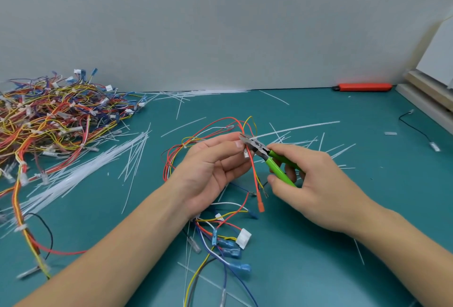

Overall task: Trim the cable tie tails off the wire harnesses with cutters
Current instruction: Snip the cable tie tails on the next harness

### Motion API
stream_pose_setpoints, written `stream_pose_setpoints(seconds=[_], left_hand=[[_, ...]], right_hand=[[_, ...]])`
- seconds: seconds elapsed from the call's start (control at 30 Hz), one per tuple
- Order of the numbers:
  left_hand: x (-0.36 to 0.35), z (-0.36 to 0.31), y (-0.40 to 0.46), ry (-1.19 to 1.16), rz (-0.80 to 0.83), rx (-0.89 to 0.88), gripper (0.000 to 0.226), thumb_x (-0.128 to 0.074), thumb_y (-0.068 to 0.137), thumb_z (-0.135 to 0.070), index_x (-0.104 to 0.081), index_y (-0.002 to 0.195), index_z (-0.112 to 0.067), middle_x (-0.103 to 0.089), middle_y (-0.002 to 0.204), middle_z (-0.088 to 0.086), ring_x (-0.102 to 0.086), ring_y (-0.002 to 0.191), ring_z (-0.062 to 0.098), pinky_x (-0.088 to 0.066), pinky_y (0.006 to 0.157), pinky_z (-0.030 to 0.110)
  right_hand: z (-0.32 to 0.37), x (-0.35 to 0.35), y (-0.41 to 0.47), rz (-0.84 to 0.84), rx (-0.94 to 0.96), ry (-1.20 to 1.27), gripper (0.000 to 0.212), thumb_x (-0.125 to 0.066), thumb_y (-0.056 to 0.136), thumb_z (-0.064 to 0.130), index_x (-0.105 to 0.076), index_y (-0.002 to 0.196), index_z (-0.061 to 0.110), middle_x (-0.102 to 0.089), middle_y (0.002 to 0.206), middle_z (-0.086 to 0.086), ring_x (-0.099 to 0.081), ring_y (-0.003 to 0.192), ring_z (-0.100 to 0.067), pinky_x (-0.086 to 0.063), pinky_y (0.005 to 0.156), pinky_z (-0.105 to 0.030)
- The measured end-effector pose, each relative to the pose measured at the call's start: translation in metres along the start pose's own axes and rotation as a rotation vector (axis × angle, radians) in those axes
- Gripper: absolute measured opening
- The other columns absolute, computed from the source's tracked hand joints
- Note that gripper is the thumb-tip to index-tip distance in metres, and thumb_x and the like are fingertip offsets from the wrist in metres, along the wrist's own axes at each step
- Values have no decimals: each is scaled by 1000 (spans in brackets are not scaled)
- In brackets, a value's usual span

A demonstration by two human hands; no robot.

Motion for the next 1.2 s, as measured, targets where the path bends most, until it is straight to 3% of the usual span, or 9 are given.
stream_pose_setpoints(seconds=[0.17,0.27,0.37,0.43,0.53,0.67,0.87,1.07,1.2], left_hand=[[0,0,-1,-3,1,0,48,-70,80,-6,-65,126,5,-74,92,9,-73,75,16,-60,73,30],[1,-2,-1,-44,-23,-12,38,-73,76,-5,-69,113,-3,-74,87,9,-74,74,18,-61,72,32],[4,-7,-2,-65,-46,-25,34,-73,76,-3,-68,110,-5,-75,89,8,-75,76,19,-61,72,32],[6,-9,-2,-75,-53,-32,35,-72,79,-2,-66,113,-6,-74,93,6,-75,78,19,-61,73,33],[5,-9,-2,-73,-49,-34,36,-74,77,-2,-67,113,-8,-74,95,7,-75,79,21,-61,73,34],[4,-7,-3,-39,-32,-42,23,-77,73,-2,-80,91,-15,-75,93,11,-76,78,24,-61,71,34],[4,-8,-3,-9,-16,-48,26,-76,75,-1,-76,98,-14,-74,96,12,-74,78,26,-61,72,35],[1,-8,-5,159,32,-86,25,-73,82,-15,-78,105,-11,-75,113,16,-75,97,33,-62,82,36],[-5,-4,-8,301,105,-88,27,-72,86,-22,-78,112,-15,-73,121,15,-72,109,34,-61,85,35]], right_hand=[[-3,1,0,-15,-25,28,6,-61,90,18,-60,90,12,-40,70,-3,-33,62,-17,-33,56,-34],[-12,3,0,-89,-147,170,14,-62,89,27,-67,97,16,-54,75,-13,-48,70,-32,-44,64,-44],[-30,12,2,-256,-313,355,6,-70,95,24,-73,100,27,-70,79,-4,-62,66,-23,-50,64,-39],[-43,17,2,-342,-427,501,9,-70,96,18,-73,99,25,-72,76,3,-56,56,-10,-42,56,-29],[-59,23,-1,-401,-581,644,7,-70,95,18,-73,100,21,-71,75,3,-50,59,-14,-38,52,-29],[-65,31,-2,-435,-650,675,10,-69,96,20,-72,106,18,-72,76,4,-53,63,-14,-42,55,-31],[-66,44,-1,-416,-628,517,12,-72,94,25,-72,105,25,-74,88,-1,-61,69,-11,-48,69,-34],[-70,61,-3,-243,-647,-79,17,-69,89,45,-66,92,29,-67,81,8,-61,70,-9,-48,65,-29],[-91,70,-9,-71,-834,-360,18,-61,89,44,-62,96,27,-67,92,6,-60,92,-26,-48,88,-41]])
Point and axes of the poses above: each hand's wrist, its own y-axis towards the middle knuckle, its own x-axis out of the back of the hand, z = x × y, the point moved 5 cm from there along y, towards the middle knuckle
